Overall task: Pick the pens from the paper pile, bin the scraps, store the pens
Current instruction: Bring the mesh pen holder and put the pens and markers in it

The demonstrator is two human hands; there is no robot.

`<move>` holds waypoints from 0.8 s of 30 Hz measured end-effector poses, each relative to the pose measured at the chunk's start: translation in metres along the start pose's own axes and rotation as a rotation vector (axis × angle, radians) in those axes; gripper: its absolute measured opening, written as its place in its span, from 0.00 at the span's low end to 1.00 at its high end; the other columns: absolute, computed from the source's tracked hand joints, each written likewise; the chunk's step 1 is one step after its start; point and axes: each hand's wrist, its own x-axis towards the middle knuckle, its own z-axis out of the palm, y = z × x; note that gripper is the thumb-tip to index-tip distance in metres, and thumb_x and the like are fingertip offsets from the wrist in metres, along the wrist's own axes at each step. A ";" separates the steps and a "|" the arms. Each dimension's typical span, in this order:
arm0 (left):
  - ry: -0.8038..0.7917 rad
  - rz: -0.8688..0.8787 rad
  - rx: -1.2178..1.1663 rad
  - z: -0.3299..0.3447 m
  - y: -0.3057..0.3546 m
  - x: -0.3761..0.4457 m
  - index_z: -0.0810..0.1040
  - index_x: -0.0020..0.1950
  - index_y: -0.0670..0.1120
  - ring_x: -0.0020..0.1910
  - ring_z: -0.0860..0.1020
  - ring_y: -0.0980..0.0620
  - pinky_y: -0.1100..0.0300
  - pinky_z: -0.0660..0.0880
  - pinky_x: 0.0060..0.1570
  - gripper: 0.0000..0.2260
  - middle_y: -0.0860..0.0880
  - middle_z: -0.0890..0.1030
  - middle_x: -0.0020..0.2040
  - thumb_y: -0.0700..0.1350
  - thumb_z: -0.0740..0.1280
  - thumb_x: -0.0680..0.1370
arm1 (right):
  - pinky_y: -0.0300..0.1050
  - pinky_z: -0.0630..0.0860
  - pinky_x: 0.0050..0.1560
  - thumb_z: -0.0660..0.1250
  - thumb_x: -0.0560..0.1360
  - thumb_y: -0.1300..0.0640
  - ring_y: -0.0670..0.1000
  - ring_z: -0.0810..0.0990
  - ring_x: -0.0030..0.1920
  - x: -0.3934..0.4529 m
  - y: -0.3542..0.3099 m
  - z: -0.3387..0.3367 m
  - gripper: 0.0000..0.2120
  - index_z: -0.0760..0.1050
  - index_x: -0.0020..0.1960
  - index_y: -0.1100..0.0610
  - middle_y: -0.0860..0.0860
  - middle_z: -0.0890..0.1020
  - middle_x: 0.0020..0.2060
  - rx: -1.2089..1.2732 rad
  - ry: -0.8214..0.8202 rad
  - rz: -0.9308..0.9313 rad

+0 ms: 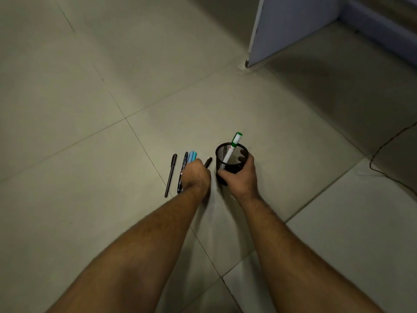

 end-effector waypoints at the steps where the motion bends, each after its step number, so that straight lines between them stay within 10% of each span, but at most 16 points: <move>1: -0.010 0.023 0.044 0.000 0.000 -0.001 0.77 0.59 0.41 0.55 0.80 0.41 0.50 0.79 0.49 0.10 0.40 0.81 0.56 0.42 0.63 0.79 | 0.51 0.77 0.65 0.78 0.59 0.55 0.49 0.79 0.61 0.001 0.000 0.000 0.41 0.68 0.69 0.46 0.48 0.79 0.63 -0.001 -0.001 -0.007; 12: 0.090 -0.002 -0.373 -0.047 0.030 0.016 0.80 0.45 0.41 0.41 0.79 0.41 0.59 0.70 0.35 0.13 0.42 0.83 0.44 0.50 0.70 0.70 | 0.43 0.75 0.62 0.80 0.61 0.58 0.49 0.77 0.61 0.006 -0.002 -0.004 0.41 0.68 0.70 0.50 0.49 0.77 0.64 -0.025 0.079 -0.038; 19: 0.212 0.103 -0.824 -0.076 0.048 0.019 0.76 0.34 0.48 0.34 0.82 0.45 0.50 0.82 0.33 0.07 0.50 0.81 0.32 0.50 0.68 0.66 | 0.54 0.74 0.67 0.80 0.61 0.57 0.56 0.74 0.67 0.010 0.000 -0.002 0.45 0.65 0.74 0.54 0.53 0.74 0.67 -0.092 0.157 -0.010; 24: 0.029 0.129 -0.962 -0.079 0.055 0.013 0.79 0.39 0.41 0.26 0.75 0.50 0.62 0.70 0.23 0.06 0.46 0.79 0.31 0.44 0.68 0.72 | 0.53 0.74 0.67 0.80 0.61 0.57 0.55 0.75 0.65 0.011 -0.005 0.002 0.44 0.65 0.73 0.53 0.52 0.74 0.66 -0.090 0.140 -0.017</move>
